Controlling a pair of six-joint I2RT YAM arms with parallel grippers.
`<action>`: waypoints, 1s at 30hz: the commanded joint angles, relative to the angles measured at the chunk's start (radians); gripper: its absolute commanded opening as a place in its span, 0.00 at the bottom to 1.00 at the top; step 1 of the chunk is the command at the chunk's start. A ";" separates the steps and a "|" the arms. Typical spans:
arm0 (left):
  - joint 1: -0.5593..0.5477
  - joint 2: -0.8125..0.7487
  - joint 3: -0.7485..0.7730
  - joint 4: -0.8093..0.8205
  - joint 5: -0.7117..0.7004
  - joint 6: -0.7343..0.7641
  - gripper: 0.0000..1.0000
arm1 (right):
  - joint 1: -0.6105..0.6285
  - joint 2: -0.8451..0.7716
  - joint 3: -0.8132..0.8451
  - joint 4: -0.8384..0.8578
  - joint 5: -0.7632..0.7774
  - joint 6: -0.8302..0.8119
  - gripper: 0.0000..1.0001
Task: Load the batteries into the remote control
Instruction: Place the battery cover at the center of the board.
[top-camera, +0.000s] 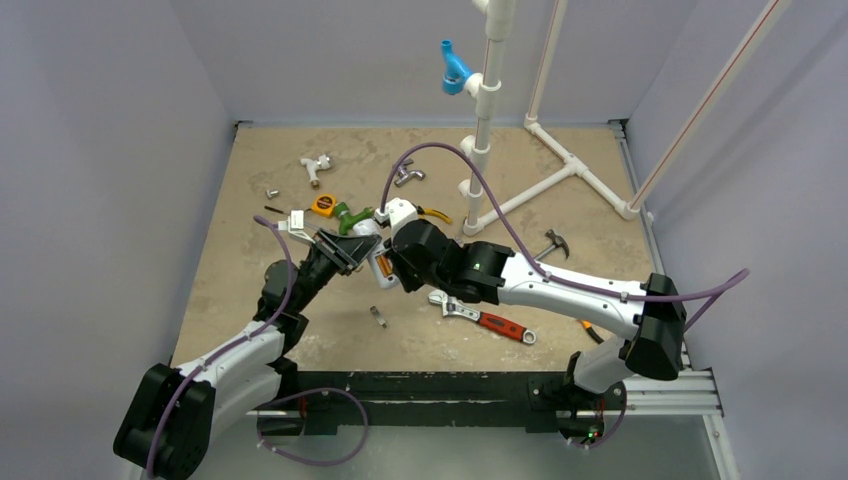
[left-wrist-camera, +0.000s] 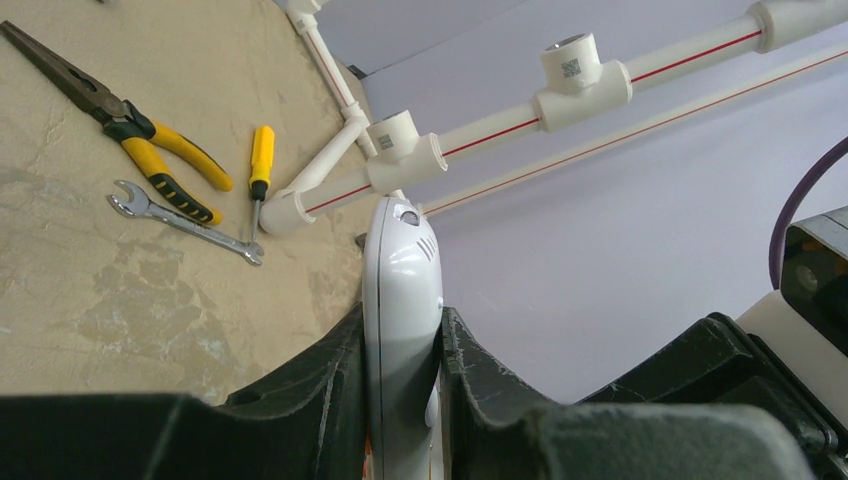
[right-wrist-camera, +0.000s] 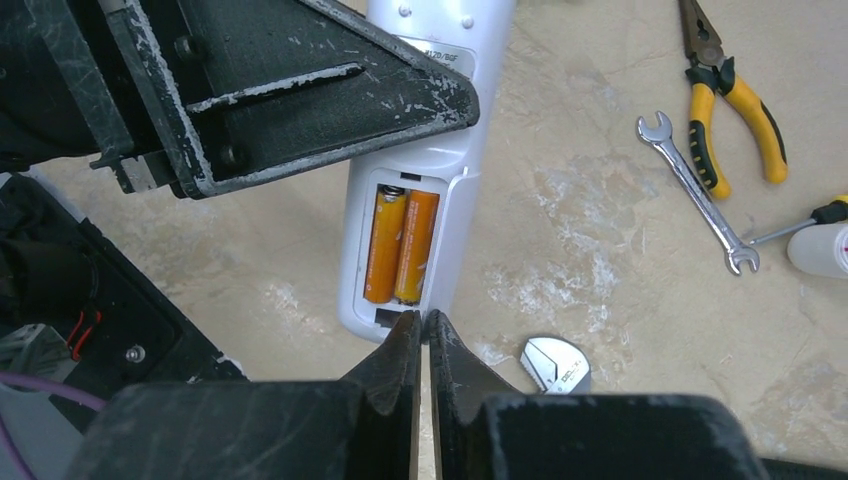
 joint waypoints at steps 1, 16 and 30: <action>-0.006 -0.005 0.014 0.067 0.003 -0.003 0.00 | 0.003 -0.015 0.004 0.030 0.016 -0.001 0.00; -0.006 -0.012 0.006 0.060 0.003 0.001 0.00 | -0.008 -0.025 -0.038 0.000 0.162 0.017 0.00; 0.033 -0.195 0.086 -0.411 -0.038 0.101 0.00 | -0.054 0.049 -0.149 0.056 0.237 -0.010 0.00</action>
